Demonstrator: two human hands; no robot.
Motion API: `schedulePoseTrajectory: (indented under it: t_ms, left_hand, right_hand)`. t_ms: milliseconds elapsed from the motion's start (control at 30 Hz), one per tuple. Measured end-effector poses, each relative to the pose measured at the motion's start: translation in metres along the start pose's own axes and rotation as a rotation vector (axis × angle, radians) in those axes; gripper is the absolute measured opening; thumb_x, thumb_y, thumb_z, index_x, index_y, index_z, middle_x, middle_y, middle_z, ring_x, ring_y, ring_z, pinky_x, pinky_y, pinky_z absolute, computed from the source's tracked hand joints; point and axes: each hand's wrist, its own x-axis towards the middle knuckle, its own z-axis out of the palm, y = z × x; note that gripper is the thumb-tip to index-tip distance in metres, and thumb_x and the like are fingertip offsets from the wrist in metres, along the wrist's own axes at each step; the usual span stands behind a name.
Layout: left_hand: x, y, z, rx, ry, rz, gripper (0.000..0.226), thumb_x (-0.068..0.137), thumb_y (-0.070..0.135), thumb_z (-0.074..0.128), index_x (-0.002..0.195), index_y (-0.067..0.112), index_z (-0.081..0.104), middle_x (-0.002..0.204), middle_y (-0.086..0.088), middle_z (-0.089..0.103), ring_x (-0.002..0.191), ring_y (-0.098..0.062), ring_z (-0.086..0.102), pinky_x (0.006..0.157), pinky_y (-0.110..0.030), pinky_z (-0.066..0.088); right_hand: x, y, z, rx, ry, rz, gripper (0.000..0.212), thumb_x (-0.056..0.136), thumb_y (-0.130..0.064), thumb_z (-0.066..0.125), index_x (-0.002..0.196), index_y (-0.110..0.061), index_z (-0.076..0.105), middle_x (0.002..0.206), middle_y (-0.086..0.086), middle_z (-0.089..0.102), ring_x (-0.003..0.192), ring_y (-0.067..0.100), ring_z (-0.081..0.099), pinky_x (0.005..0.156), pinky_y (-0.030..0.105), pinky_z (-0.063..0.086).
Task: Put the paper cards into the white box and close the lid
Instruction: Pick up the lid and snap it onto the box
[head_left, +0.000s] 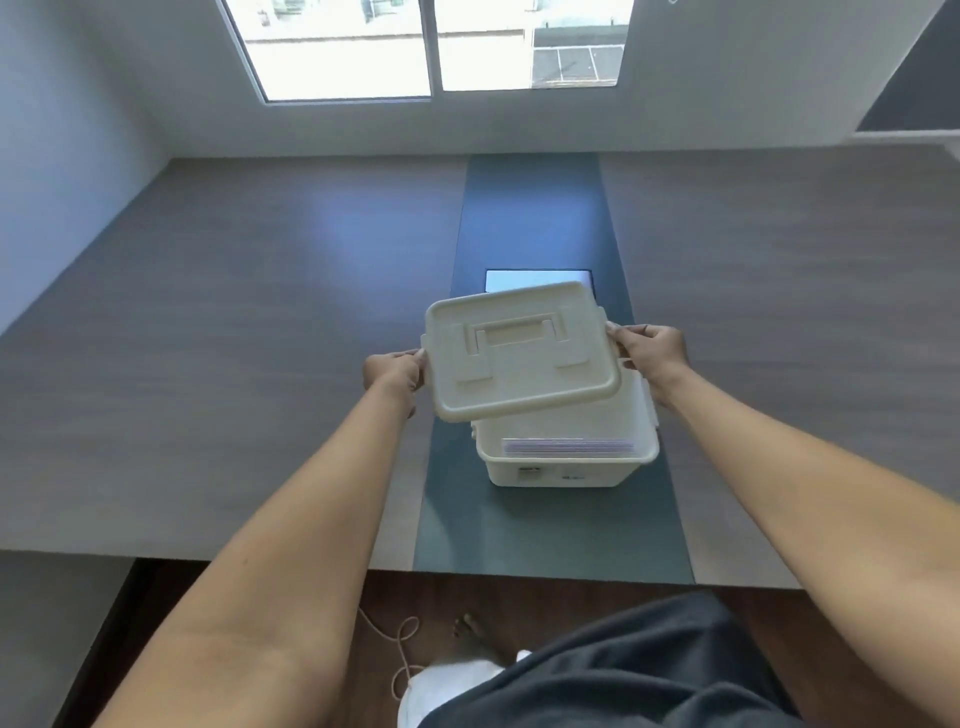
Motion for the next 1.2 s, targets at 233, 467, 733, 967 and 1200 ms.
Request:
schedulePoseTrajectory:
  t_ms: [233,467,733,967,1200]
  left_hand:
    - [-0.010,-0.032,0.027,0.072,-0.064,-0.002,0.015,0.081,0.003,0.077,0.070,0.008,0.067,0.075,-0.010,0.070,0.082,-0.031,0.072,0.087,-0.041,0.059]
    - [-0.003,-0.055,0.032,0.156,-0.057,0.025,0.011,0.077,0.012,0.081,0.073,0.011,0.070,0.078,-0.009,0.072,0.087,-0.030,0.072,0.090,-0.040,0.058]
    - [-0.003,-0.072,0.031,0.216,-0.105,0.035,0.019,0.084,0.015,0.077,0.097,0.003,0.072,0.074,-0.008,0.063,0.064,-0.019,0.048,0.075,-0.032,0.051]
    - [0.001,-0.083,0.026,0.222,-0.153,0.055,0.020,0.087,0.016,0.074,0.101,0.003,0.071,0.077,-0.008,0.064,0.064,-0.018,0.049,0.064,-0.027,0.048]
    - [-0.001,-0.087,0.028,0.226,-0.177,0.063,0.012,0.092,0.021,0.069,0.085,0.014,0.062,0.095,-0.012,0.069,0.083,-0.025,0.064,0.082,-0.042,0.057]
  right_hand:
    - [-0.011,0.033,-0.041,0.025,0.077,0.056,0.020,0.081,-0.028,0.080,0.074,-0.014,0.067,0.073,0.000,0.068,0.064,0.011,0.058,0.063,0.022,0.049]
    - [-0.017,0.062,-0.051,0.049,0.072,0.109,0.021,0.081,-0.025,0.079,0.079,-0.008,0.069,0.072,0.001,0.068,0.061,0.011,0.058,0.059,0.020,0.048]
    - [-0.019,0.071,-0.060,0.053,0.055,0.115,0.020,0.083,-0.025,0.077,0.075,-0.010,0.066,0.074,0.002,0.069,0.062,0.009,0.060,0.059,0.018,0.048]
    - [-0.018,0.078,-0.063,0.057,0.008,0.122,0.022,0.085,-0.027,0.076,0.077,-0.009,0.066,0.074,0.001,0.068,0.063,0.010,0.060,0.060,0.020,0.049]
    - [-0.017,0.089,-0.060,0.018,-0.018,0.111,0.023,0.089,-0.029,0.070,0.085,-0.008,0.063,0.083,0.006,0.067,0.070,0.016,0.059,0.065,0.027,0.049]
